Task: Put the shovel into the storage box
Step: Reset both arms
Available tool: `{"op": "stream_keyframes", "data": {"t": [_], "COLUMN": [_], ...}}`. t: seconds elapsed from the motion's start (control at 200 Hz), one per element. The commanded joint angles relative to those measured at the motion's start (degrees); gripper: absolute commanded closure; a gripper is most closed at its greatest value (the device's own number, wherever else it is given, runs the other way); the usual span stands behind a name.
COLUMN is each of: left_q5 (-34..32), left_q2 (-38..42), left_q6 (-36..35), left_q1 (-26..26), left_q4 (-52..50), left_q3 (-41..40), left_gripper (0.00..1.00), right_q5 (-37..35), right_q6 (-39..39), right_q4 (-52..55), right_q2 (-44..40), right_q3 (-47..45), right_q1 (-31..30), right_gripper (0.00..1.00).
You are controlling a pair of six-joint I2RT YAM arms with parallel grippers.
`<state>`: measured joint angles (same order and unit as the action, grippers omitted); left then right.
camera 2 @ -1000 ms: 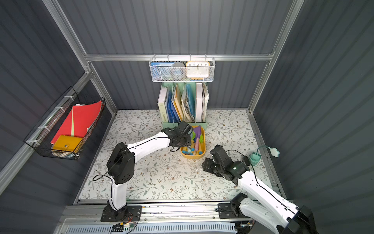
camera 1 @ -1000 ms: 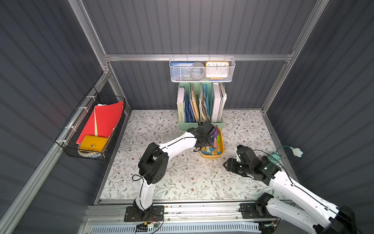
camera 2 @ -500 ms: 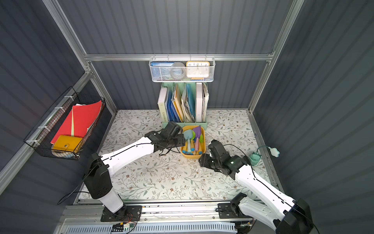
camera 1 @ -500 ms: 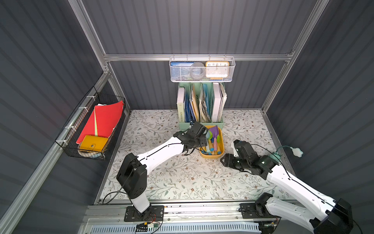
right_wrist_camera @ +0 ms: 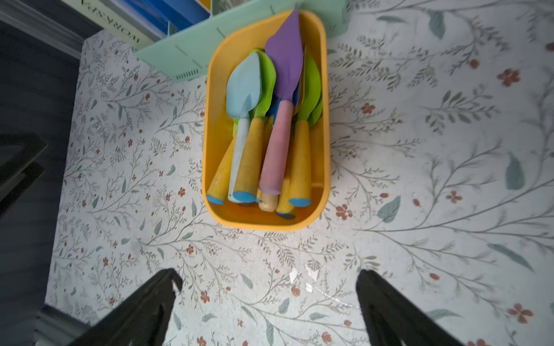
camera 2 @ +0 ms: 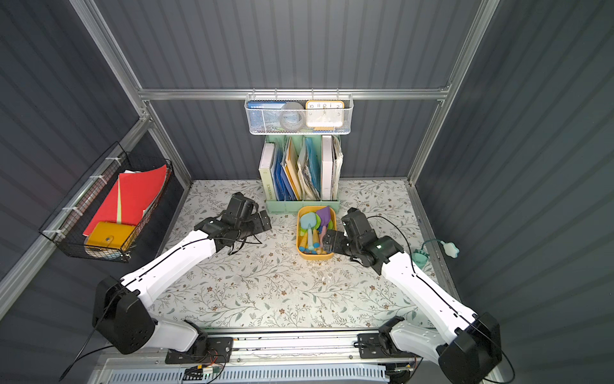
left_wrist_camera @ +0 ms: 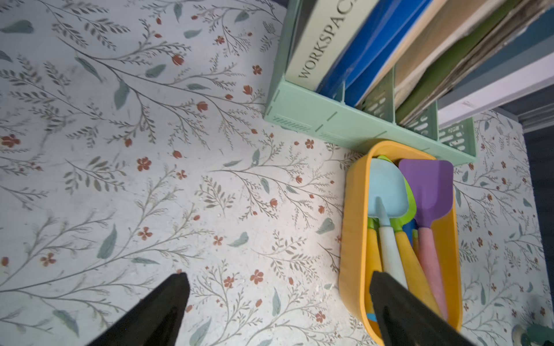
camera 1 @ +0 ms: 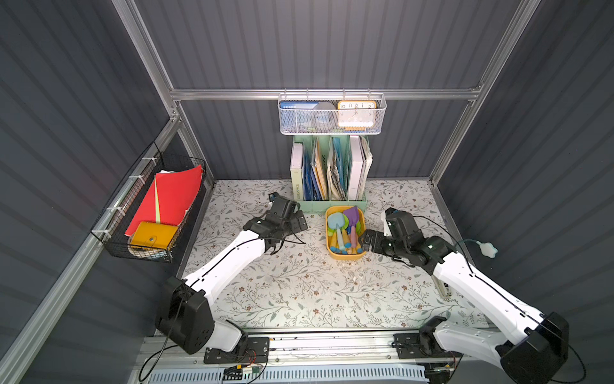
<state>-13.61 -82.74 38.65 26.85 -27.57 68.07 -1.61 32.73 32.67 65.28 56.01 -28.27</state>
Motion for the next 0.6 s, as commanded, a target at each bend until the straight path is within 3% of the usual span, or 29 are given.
{"op": "stream_keyframes", "data": {"t": [0.0, 0.145, 0.3, 0.46, 0.59], "left_q5": [-4.6, -9.3, -15.9, -17.4, -16.7], "left_q2": [1.1, 1.4, 2.2, 2.4, 5.6], "left_q6": [-4.5, -8.2, -12.1, -13.9, -16.7], "left_q1": [-3.0, -8.2, -13.2, -19.3, -24.3], "left_q4": [1.0, 5.2, 13.7, 19.0, 31.8], "left_q3": [-1.9, -4.5, -10.5, -16.2, -25.7], "left_gripper": [0.0, 0.0, 0.0, 0.0, 0.0], "right_q5": [-11.6, -25.7, -40.5, -43.8, -44.6], "right_q6": [-4.2, -11.2, -22.5, -22.7, -22.2], "right_q4": [0.6, -6.1, -26.4, -32.5, -39.0], "right_q2": [-0.7, -5.4, -15.1, -22.6, -20.9], "right_q3": [2.1, -2.2, -15.9, -26.7, -32.2], "right_q1": [1.4, 4.9, 9.5, 19.1, 20.6], "right_gripper": [0.01, 0.01, 0.01, 0.01, 0.01]}}
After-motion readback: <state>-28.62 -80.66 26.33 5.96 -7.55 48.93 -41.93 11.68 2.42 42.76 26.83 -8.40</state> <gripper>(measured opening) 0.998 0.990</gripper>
